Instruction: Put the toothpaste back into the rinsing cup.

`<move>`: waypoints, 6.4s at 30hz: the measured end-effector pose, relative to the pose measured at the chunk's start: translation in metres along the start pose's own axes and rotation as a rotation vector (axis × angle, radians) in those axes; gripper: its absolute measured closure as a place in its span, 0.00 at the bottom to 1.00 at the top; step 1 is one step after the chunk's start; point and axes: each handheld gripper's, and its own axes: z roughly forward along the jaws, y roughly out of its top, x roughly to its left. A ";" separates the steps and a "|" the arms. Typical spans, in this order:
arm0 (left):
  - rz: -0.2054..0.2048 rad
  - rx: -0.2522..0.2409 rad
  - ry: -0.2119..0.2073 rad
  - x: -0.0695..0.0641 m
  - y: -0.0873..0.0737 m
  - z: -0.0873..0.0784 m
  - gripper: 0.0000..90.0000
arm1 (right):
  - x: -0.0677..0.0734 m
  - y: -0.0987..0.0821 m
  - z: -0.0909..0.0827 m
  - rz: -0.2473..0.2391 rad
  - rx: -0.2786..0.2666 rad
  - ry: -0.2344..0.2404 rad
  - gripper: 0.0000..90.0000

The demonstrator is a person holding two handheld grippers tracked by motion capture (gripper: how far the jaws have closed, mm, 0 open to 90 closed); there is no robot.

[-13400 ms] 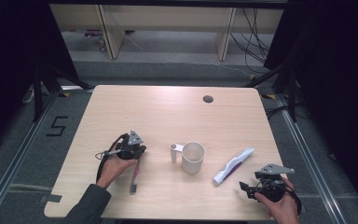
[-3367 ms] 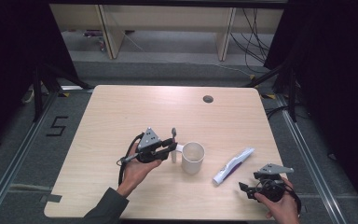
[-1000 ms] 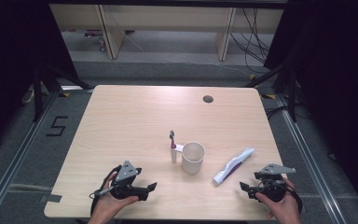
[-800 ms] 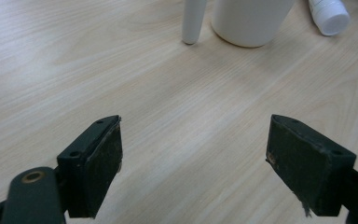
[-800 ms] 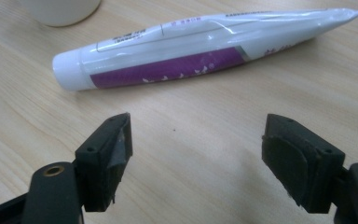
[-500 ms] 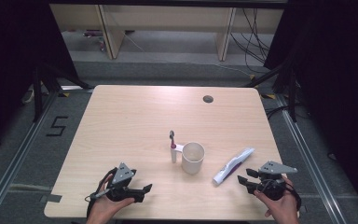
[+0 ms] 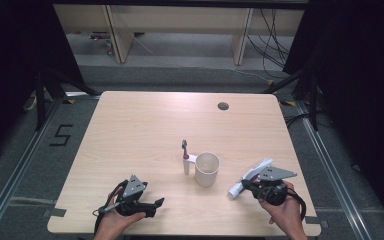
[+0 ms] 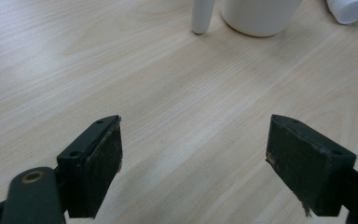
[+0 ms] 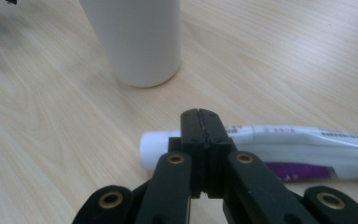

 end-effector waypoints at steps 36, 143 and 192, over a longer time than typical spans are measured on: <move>0.005 0.000 0.006 0.000 0.000 -0.001 0.20 | 0.022 -0.006 0.025 -0.053 0.153 0.122 1.00; -0.003 -0.005 -0.003 -0.004 0.001 0.001 0.21 | -0.080 0.026 0.020 0.073 0.663 -0.115 0.85; 0.022 0.005 -0.004 -0.002 0.003 0.001 0.22 | -0.078 0.041 0.002 0.014 0.599 -0.089 0.86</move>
